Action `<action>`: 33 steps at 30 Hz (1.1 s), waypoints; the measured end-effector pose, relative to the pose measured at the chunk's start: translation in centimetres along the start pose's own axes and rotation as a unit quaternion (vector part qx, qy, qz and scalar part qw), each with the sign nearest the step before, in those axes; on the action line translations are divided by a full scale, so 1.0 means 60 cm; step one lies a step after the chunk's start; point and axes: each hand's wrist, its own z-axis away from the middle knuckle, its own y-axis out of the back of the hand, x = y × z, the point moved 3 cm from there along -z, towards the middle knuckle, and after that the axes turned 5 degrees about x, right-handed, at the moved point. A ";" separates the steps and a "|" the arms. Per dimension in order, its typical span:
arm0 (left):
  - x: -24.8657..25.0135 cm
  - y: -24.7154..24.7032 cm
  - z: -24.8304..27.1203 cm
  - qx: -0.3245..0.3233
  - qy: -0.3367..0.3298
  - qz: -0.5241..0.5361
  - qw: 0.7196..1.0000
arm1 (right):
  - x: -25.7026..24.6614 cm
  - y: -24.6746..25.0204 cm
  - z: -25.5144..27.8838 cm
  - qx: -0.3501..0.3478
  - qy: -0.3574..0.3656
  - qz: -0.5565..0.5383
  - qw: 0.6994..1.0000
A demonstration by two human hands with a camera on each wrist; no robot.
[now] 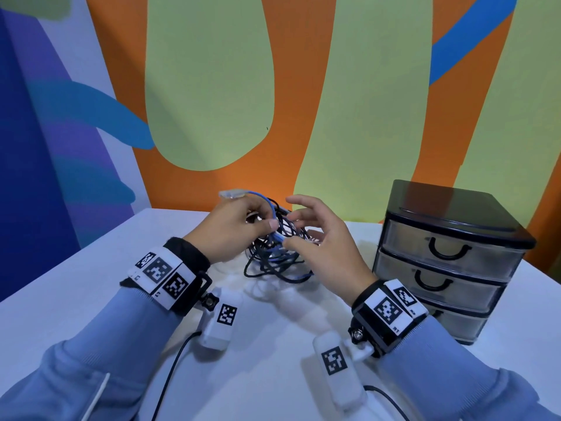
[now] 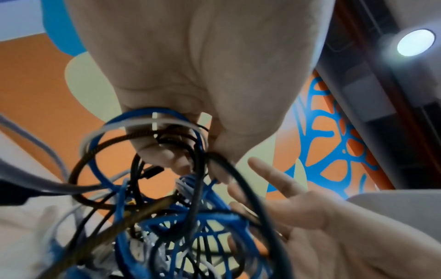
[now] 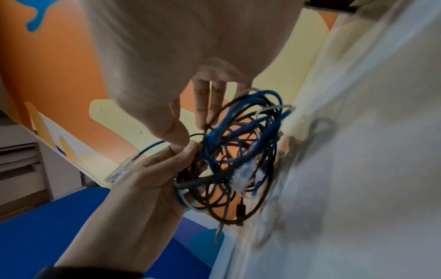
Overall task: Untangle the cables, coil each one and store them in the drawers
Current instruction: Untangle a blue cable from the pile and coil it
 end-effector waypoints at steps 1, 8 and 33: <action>-0.003 0.003 -0.002 0.005 0.020 0.031 0.999 | -0.003 0.001 0.000 -0.004 0.009 0.000 1.000; -0.008 0.008 -0.001 0.001 0.166 0.251 0.954 | -0.004 0.006 0.002 -0.052 -0.008 0.077 0.996; 0.013 0.032 0.003 0.064 -0.005 0.030 0.997 | -0.004 0.008 -0.004 0.063 -0.176 -0.097 0.978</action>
